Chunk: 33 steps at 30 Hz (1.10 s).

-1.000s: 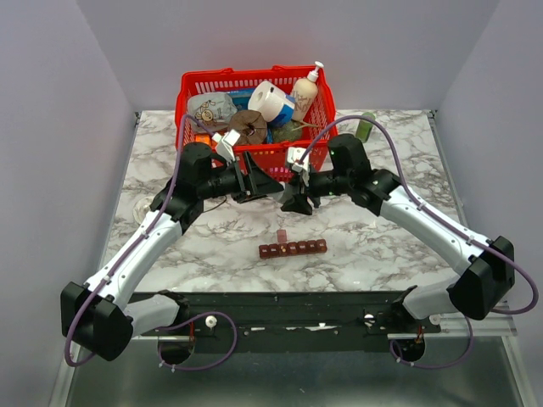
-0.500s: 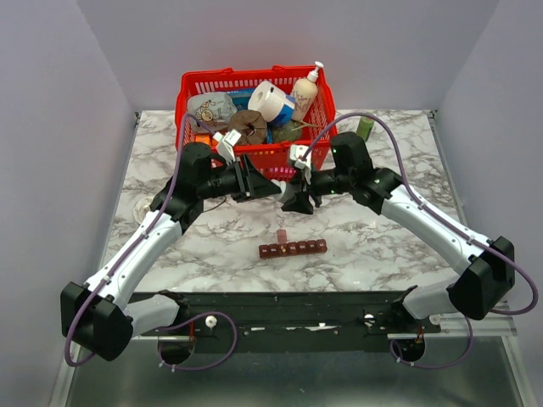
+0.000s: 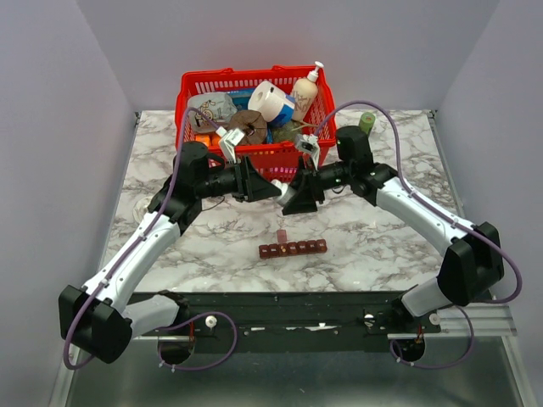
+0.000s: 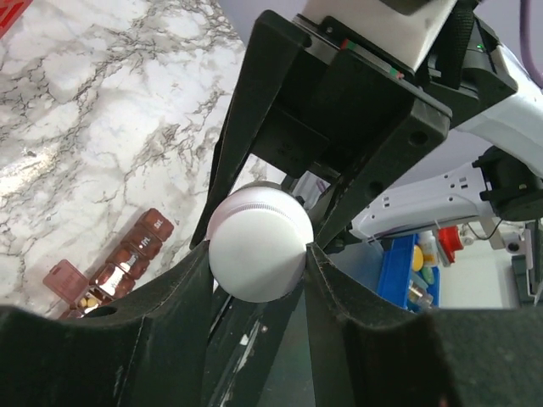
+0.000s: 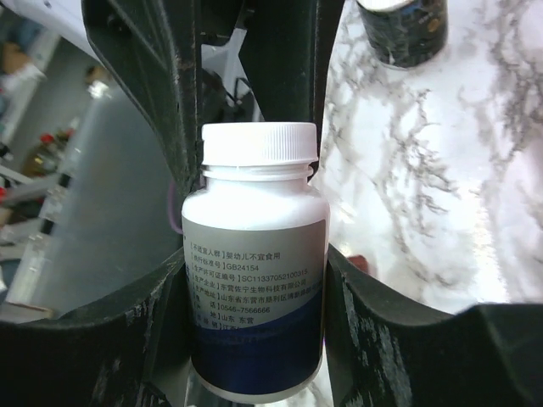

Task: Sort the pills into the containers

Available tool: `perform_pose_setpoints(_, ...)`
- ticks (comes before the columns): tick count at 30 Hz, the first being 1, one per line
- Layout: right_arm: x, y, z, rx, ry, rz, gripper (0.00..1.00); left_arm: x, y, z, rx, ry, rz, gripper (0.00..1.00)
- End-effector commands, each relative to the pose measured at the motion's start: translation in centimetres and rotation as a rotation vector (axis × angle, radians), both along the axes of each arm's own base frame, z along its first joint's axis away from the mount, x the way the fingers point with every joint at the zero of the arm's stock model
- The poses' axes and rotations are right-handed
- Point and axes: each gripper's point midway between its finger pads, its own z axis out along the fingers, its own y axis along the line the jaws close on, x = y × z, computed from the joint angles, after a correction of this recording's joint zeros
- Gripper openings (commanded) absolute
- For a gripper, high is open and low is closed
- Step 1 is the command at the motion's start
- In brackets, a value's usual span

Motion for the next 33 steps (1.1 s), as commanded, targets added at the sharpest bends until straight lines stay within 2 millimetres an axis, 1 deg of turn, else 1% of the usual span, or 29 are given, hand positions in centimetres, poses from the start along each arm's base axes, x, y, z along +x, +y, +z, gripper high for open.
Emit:
perform_pose_setpoints(1,-2.1,0.8,2.6,0.111,0.084,0.131,0.09,0.2,0.0,0.8,0.021,-0.065,0.005,0.53)
perform_pose_setpoints(7,-1.6,1.1,2.3,0.114,0.097,0.117,0.08,0.3,0.2,0.6,0.053,-0.072,0.028,0.66)
perform_pose_setpoints(8,-1.6,1.1,2.3,0.113,0.096,0.114,0.08,0.3,0.3,0.8,0.055,-0.078,0.034,0.71)
perform_pose_setpoints(10,-1.5,1.1,2.1,0.112,0.089,0.108,0.09,0.1,0.5,1.2,0.051,-0.094,0.039,0.78)
perform_pose_setpoints(11,-1.5,1.0,2.1,0.112,0.085,0.105,0.08,0.0,0.5,1.6,0.045,-0.104,0.038,0.83)
perform_pose_setpoints(13,-1.4,1.1,2.1,0.111,0.068,0.099,0.08,-0.2,0.7,2.4,0.031,-0.121,0.046,0.88)
perform_pose_setpoints(15,-1.3,1.0,2.0,0.106,0.049,0.092,0.09,-0.1,0.8,3.0,0.022,-0.124,0.06,0.97)
perform_pose_setpoints(16,-1.1,1.0,2.2,0.106,0.029,0.082,0.08,-0.1,0.9,3.1,0.021,-0.12,0.066,0.99)
perform_pose_setpoints(19,-0.6,0.8,1.9,0.083,-0.034,0.049,0.09,-0.3,1.3,4.1,-0.013,-0.098,0.077,0.99)
perform_pose_setpoints(20,-0.5,0.8,2.2,0.082,-0.059,0.042,0.09,-0.3,1.3,4.3,-0.026,-0.093,0.077,0.99)
perform_pose_setpoints(21,-0.4,0.7,1.9,0.071,-0.074,0.036,0.09,-0.3,1.4,4.4,-0.039,-0.065,0.083,0.99)
perform_pose_setpoints(22,0.1,0.6,1.9,0.064,-0.127,0.017,0.09,-0.4,1.4,4.4,-0.044,-0.05,0.086,0.99)
perform_pose_setpoints(24,0.4,0.5,1.9,0.055,-0.185,0.006,0.09,-0.1,1.7,3.9,-0.033,-0.02,0.109,0.99)
perform_pose_setpoints(27,1.2,0.1,1.9,0.031,-0.291,-0.028,0.09,0.8,2.3,2.5,0.021,0.046,0.172,0.99)
perform_pose_setpoints(28,1.8,0.0,1.7,0.013,-0.321,-0.055,0.09,0.9,2.4,2.2,0.032,0.058,0.185,0.99)
perform_pose_setpoints(29,1.8,-0.2,1.9,0.007,-0.354,-0.064,0.09,1.4,2.5,1.6,0.052,0.088,0.208,0.99)
perform_pose_setpoints(31,2.4,-0.3,1.4,-0.029,-0.441,-0.089,0.09,1.6,2.5,1.3,0.055,0.112,0.22,0.99)
perform_pose_setpoints(33,2.6,-0.4,1.4,-0.05,-0.533,-0.105,0.09,1.9,2.1,1.2,0.043,0.138,0.215,0.99)
